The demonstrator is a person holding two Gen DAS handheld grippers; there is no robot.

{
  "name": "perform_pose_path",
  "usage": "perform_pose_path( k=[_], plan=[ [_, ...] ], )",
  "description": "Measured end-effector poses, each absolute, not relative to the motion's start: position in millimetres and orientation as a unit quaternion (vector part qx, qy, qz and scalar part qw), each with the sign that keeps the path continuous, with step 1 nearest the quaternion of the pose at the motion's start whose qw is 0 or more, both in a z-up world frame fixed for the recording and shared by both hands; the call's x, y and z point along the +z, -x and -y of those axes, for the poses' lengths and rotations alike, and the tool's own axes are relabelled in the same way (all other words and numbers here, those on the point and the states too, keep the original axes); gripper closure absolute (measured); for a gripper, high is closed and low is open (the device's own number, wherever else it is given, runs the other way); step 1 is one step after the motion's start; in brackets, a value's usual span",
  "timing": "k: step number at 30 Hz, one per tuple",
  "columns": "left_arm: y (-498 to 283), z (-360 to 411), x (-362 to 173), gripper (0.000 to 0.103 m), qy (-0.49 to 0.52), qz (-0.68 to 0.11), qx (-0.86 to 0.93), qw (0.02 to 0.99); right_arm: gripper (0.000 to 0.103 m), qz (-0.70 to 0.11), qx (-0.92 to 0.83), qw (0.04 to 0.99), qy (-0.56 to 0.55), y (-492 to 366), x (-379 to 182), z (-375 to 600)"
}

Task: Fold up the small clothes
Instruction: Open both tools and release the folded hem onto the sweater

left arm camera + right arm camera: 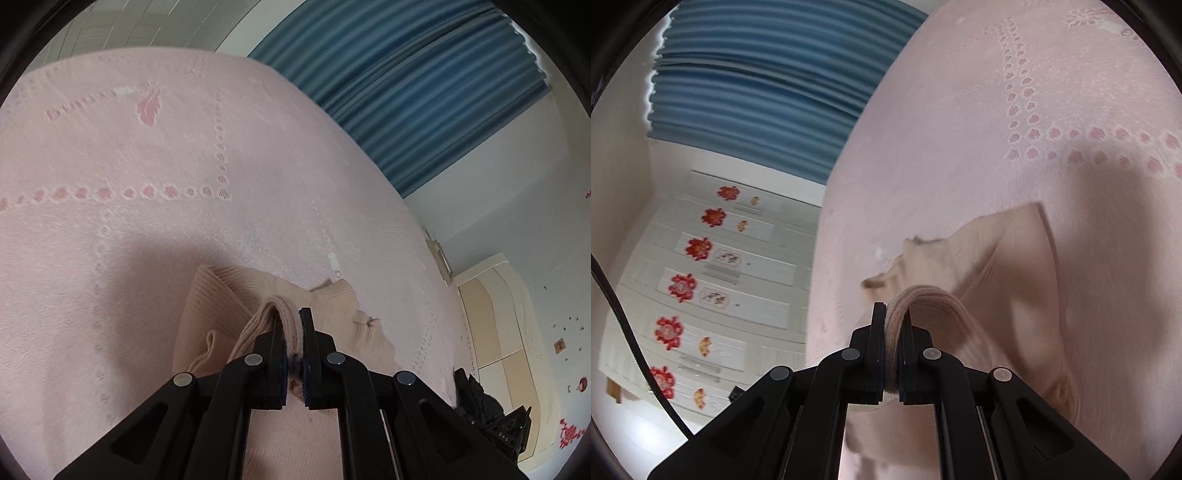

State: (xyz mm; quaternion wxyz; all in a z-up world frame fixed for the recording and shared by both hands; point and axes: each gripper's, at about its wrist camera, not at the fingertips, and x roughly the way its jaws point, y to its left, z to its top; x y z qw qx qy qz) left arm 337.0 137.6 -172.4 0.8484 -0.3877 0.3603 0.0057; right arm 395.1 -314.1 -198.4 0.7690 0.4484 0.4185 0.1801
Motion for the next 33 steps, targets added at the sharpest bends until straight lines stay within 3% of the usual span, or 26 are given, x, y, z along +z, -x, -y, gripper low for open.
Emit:
perform_pose_path(
  k=[3,5,7,15,22,28,33],
  plan=[
    [-353,-138,-189,0.091,0.4,-0.377,0.001,0.836,0.088,-0.418,0.159,0.776,-0.445,-414,-215,313],
    [-352,-141,-192,0.074,0.412,-0.367,0.0,0.834,0.08,-0.41,0.158,0.781,-0.443,-418,-222,315],
    [-344,-145,-191,0.069,0.42,-0.351,0.002,0.837,0.075,-0.403,0.155,0.789,-0.436,-413,-226,317],
    [-282,-141,-193,0.067,0.411,-0.364,0.003,0.836,0.074,-0.419,0.165,0.813,-0.369,-344,-226,316],
    [-196,-121,-203,0.063,0.362,-0.378,0.008,0.852,0.055,-0.418,0.183,0.852,-0.256,-265,-203,296],
    [-168,-110,-229,0.063,0.372,-0.427,-0.017,0.824,0.055,-0.471,0.16,0.834,-0.238,-242,-232,283],
    [-178,-124,-243,0.063,0.427,-0.411,-0.031,0.805,0.055,-0.49,0.14,0.816,-0.273,-254,-252,286]
  ],
)
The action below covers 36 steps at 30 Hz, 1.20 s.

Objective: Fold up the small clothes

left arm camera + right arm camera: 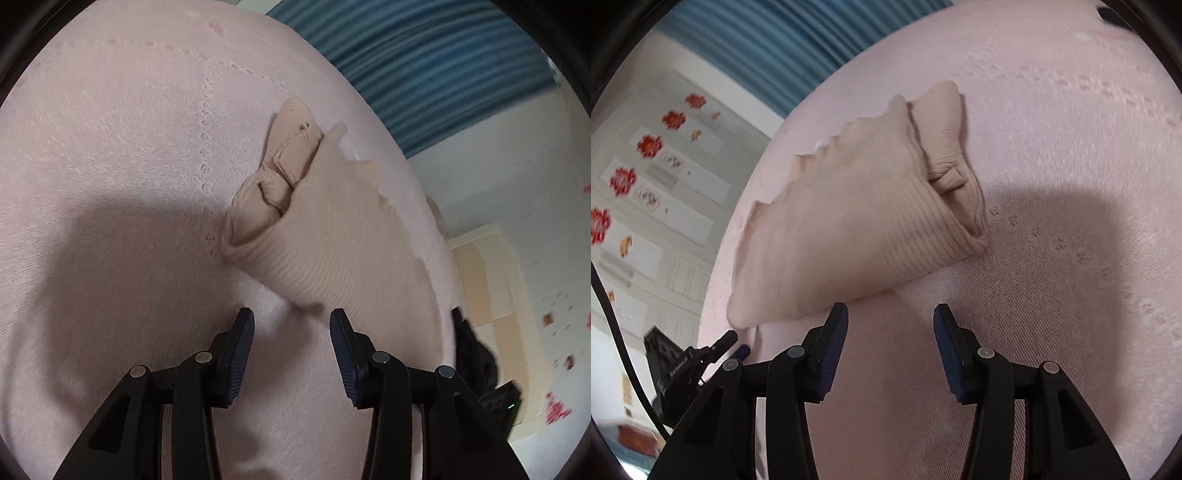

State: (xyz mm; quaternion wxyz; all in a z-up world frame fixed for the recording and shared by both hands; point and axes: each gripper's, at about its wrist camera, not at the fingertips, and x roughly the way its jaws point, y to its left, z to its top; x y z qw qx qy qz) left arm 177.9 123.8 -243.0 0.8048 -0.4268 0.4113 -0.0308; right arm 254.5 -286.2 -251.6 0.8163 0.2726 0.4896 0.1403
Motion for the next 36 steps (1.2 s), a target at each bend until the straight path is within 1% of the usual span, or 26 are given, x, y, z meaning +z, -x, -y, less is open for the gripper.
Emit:
perform_pose_path(
  k=[3,8,9,10,11,12,15,18,23,27,33,36],
  plan=[
    [-189,-137,-255,0.063,0.476,-0.398,-0.046,0.783,0.055,-0.476,0.136,0.81,-0.316,-263,-259,293],
    [-200,-141,-259,0.063,0.496,-0.384,-0.033,0.778,0.056,-0.463,0.139,0.793,-0.37,-277,-270,308],
    [-201,-140,-259,0.064,0.494,-0.381,-0.025,0.781,0.06,-0.461,0.137,0.793,-0.374,-278,-271,310],
    [-201,-140,-258,0.071,0.489,-0.383,-0.015,0.784,0.069,-0.458,0.129,0.794,-0.377,-281,-273,312],
    [-201,-138,-256,0.083,0.476,-0.386,-0.002,0.79,0.075,-0.46,0.121,0.795,-0.375,-284,-274,313],
    [-202,-135,-255,0.091,0.463,-0.387,0.002,0.798,0.092,-0.465,0.116,0.796,-0.371,-288,-277,313],
    [-200,-129,-246,0.094,0.43,-0.384,0.003,0.817,0.094,-0.462,0.118,0.799,-0.367,-289,-278,310],
    [-192,-124,-238,0.094,0.418,-0.379,-0.001,0.826,0.094,-0.443,0.125,0.813,-0.357,-280,-266,309],
    [-151,-114,-229,0.094,0.403,-0.383,-0.003,0.831,0.094,-0.445,0.139,0.796,-0.386,-256,-260,323],
    [-109,-102,-219,0.094,0.376,-0.391,-0.004,0.84,0.095,-0.446,0.15,0.808,-0.356,-221,-243,330],
    [-47,-98,-226,0.094,0.391,-0.398,-0.007,0.83,0.095,-0.448,0.163,0.824,-0.305,-145,-227,342],
    [-36,-95,-226,0.09,0.378,-0.408,-0.001,0.831,0.094,-0.449,0.151,0.834,-0.282,-115,-223,349]
  ],
)
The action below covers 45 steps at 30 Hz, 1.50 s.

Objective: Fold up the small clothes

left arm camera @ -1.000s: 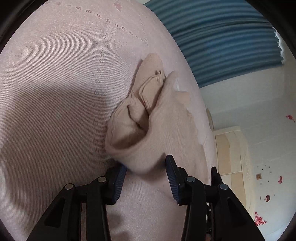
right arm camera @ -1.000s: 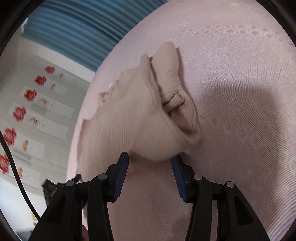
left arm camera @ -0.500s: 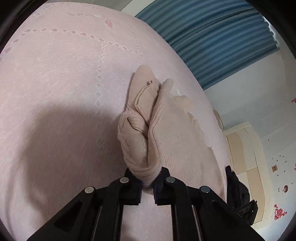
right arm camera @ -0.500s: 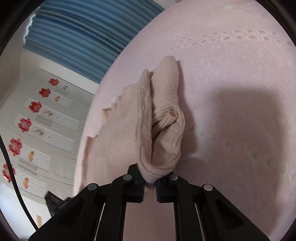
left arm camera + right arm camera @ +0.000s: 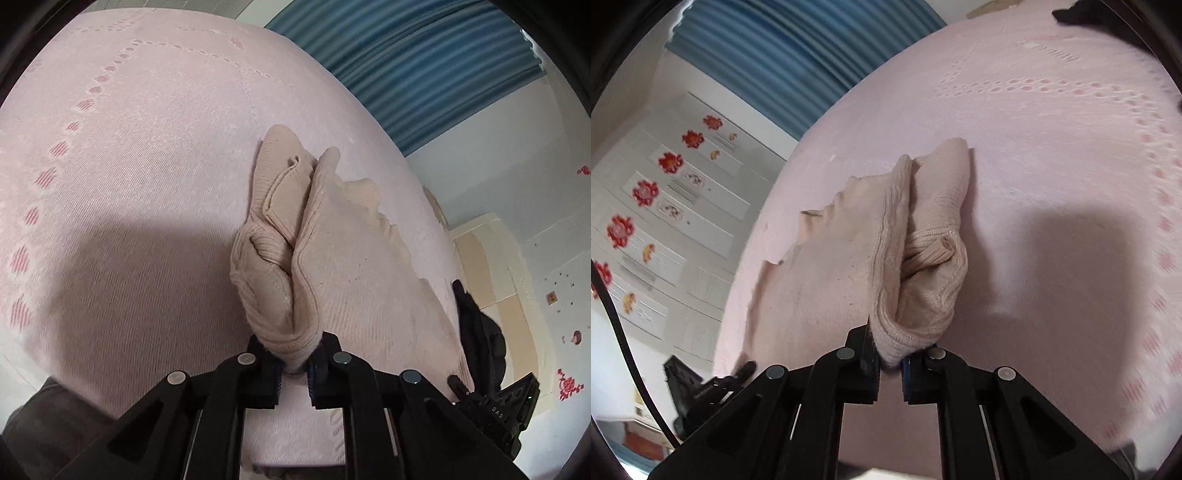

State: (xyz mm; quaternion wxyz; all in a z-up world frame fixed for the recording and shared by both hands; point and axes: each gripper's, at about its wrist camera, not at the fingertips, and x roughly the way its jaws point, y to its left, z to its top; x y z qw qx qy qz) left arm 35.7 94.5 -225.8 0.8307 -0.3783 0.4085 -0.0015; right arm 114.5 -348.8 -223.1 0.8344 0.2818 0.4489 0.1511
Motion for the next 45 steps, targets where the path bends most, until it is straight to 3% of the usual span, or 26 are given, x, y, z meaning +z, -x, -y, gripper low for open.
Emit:
perform_pose_path(
  k=[2,4,7,15,21,22,23,25,27,33,41,45],
  plan=[
    [-37,-94,-219,0.075,0.343,-0.415,0.028,0.842,0.084,-0.449,0.133,0.845,-0.258,-103,-217,349],
    [-35,-94,-211,0.073,0.312,-0.416,0.052,0.852,0.07,-0.44,0.109,0.863,-0.222,-97,-205,348],
    [-41,-98,-195,0.072,0.286,-0.391,0.072,0.872,0.062,-0.392,0.094,0.901,-0.159,-89,-180,339],
    [-140,-86,-155,0.071,0.238,-0.378,0.009,0.895,0.062,-0.387,0.102,0.909,-0.115,-177,-160,287],
    [-211,-76,-177,0.072,0.215,-0.413,0.039,0.884,0.062,-0.415,0.073,0.901,-0.101,-242,-184,264],
    [-212,-75,-184,0.076,0.21,-0.421,0.046,0.881,0.062,-0.42,0.06,0.9,-0.1,-251,-196,265],
    [-211,-77,-190,0.094,0.203,-0.425,0.054,0.88,0.062,-0.427,0.049,0.898,-0.098,-256,-207,267],
    [-212,-83,-202,0.095,0.199,-0.425,0.07,0.88,0.067,-0.449,0.033,0.887,-0.1,-262,-227,274],
    [-209,-93,-204,0.095,0.226,-0.42,0.063,0.877,0.074,-0.449,0.022,0.887,-0.109,-266,-230,280],
    [-209,-105,-211,0.093,0.279,-0.417,0.036,0.864,0.074,-0.438,0.012,0.894,-0.092,-266,-227,277],
    [-200,-99,-199,0.077,0.263,-0.406,0.015,0.875,0.066,-0.417,0.117,0.897,-0.089,-210,-198,235],
    [-195,-102,-194,0.075,0.263,-0.395,0.013,0.88,0.066,-0.427,0.133,0.894,-0.044,-192,-198,198]
  ],
)
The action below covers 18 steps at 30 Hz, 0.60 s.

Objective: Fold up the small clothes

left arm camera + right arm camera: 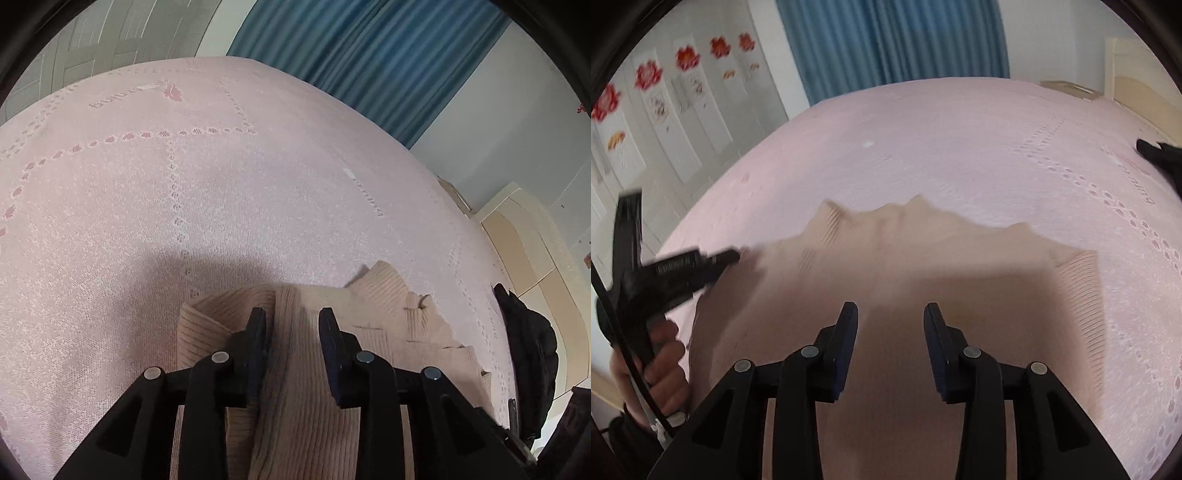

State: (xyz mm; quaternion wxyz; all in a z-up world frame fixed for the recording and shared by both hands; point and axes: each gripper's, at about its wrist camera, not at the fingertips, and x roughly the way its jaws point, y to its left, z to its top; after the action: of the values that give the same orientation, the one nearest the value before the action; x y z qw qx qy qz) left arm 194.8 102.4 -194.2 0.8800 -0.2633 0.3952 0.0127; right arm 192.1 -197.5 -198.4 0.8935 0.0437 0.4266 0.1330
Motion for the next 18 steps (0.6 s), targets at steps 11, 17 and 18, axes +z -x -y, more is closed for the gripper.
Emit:
perform_pose_path(
  k=[11,17,18],
  plan=[
    [-202,-122,-191,0.074,0.288,-0.386,0.015,0.876,0.066,-0.479,0.105,0.868,-0.076,-231,-222,178],
    [-203,-125,-187,0.073,0.292,-0.379,0.012,0.878,0.066,-0.502,0.084,0.859,-0.053,-266,-233,165],
    [-203,-125,-187,0.073,0.291,-0.38,0.008,0.878,0.066,-0.504,0.081,0.858,-0.06,-269,-233,167]
  ],
)
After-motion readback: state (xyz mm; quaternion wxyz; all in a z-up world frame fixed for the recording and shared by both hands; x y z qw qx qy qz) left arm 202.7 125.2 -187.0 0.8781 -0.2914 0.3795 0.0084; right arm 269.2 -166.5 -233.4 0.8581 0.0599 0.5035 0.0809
